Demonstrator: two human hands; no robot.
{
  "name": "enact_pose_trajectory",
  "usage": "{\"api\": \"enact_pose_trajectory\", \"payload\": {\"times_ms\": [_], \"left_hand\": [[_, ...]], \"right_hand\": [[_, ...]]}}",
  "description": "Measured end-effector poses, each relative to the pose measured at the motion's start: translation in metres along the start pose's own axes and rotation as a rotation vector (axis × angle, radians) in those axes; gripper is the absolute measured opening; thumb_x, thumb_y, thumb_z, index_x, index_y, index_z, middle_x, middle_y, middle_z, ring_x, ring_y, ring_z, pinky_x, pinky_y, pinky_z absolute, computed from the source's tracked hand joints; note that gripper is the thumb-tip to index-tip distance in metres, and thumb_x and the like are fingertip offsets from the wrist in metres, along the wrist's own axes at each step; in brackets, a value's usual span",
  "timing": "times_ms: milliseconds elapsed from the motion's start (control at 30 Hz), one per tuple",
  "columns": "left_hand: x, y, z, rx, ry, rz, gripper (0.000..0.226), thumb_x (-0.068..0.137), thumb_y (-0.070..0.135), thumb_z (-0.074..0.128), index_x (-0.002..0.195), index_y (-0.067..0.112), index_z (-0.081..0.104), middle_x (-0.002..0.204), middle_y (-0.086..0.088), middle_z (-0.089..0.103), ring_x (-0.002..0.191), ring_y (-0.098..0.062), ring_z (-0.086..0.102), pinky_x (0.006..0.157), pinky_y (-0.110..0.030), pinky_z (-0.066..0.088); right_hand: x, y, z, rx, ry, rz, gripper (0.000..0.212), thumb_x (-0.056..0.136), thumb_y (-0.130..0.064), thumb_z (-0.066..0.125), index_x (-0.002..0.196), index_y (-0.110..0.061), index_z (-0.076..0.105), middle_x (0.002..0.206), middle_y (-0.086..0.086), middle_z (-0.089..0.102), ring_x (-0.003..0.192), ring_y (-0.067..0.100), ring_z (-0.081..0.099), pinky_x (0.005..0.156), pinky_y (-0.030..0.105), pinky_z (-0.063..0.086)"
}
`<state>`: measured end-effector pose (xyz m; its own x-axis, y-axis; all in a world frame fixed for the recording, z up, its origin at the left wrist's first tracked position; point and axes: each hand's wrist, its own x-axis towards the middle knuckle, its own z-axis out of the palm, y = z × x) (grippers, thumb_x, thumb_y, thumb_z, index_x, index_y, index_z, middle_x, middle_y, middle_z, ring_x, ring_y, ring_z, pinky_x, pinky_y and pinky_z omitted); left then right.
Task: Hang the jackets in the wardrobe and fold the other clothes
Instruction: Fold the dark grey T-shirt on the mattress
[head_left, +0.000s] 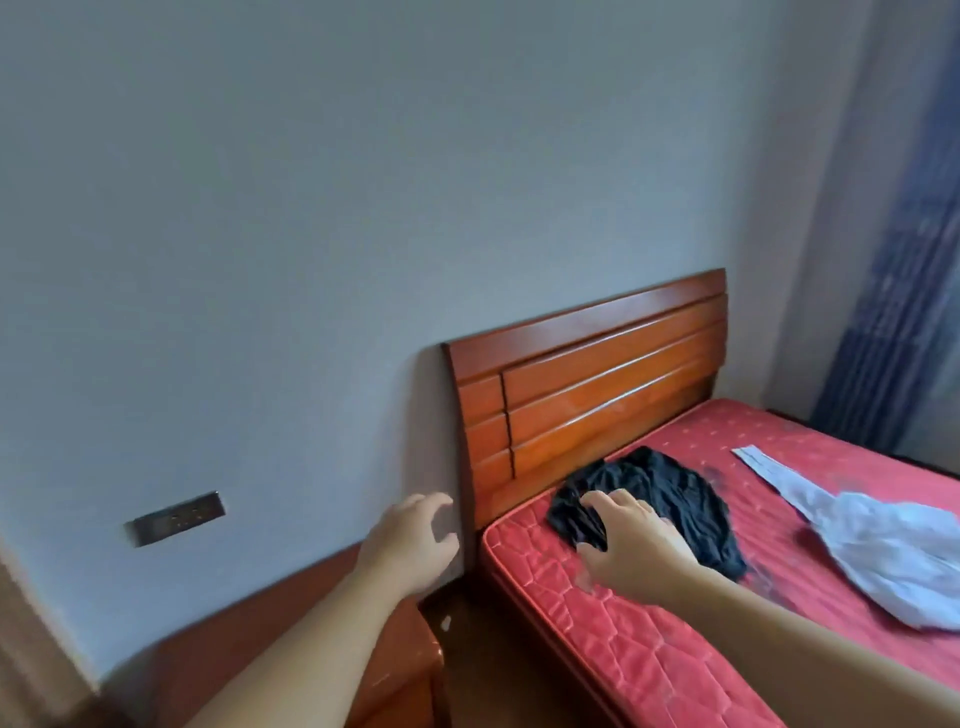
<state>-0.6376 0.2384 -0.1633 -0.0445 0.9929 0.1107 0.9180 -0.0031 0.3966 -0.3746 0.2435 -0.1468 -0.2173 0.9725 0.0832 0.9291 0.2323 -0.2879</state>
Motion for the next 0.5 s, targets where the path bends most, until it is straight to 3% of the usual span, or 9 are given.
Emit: {"api": "enact_pose_trajectory", "payload": {"times_ms": [100,267,500], "left_hand": [[-0.012,0.079,0.035,-0.001,-0.084,0.107,0.047,0.084,0.048,0.053,0.13,0.042,0.048,0.134,0.013,0.051,0.12,-0.015,0.051,0.097,-0.038,0.047],[-0.017,0.184,0.085,0.018,-0.174,0.304,0.049,0.089,0.043,0.054,0.137,0.036,0.046,0.137,0.012,0.048,0.125,-0.013,0.045,0.099,-0.033,0.044],[0.017,0.22,0.138,0.074,-0.278,0.362,0.05,0.09,0.043,0.052,0.139,0.036,0.043,0.138,0.011,0.047,0.127,-0.015,0.043,0.099,-0.034,0.044]], "right_hand": [[-0.056,0.069,-0.017,0.023,-0.002,0.121,0.055,0.087,-0.047,0.051,0.137,-0.029,0.039,0.126,-0.004,0.047,0.117,0.021,0.046,0.093,0.036,0.042],[-0.116,0.162,-0.034,0.012,-0.004,0.301,0.051,0.085,-0.042,0.05,0.134,-0.029,0.04,0.125,-0.003,0.047,0.116,0.022,0.047,0.092,0.037,0.042],[-0.107,0.225,-0.022,0.0,-0.039,0.402,0.05,0.084,-0.041,0.052,0.131,-0.03,0.042,0.124,-0.003,0.047,0.113,0.021,0.049,0.089,0.037,0.045]]}}
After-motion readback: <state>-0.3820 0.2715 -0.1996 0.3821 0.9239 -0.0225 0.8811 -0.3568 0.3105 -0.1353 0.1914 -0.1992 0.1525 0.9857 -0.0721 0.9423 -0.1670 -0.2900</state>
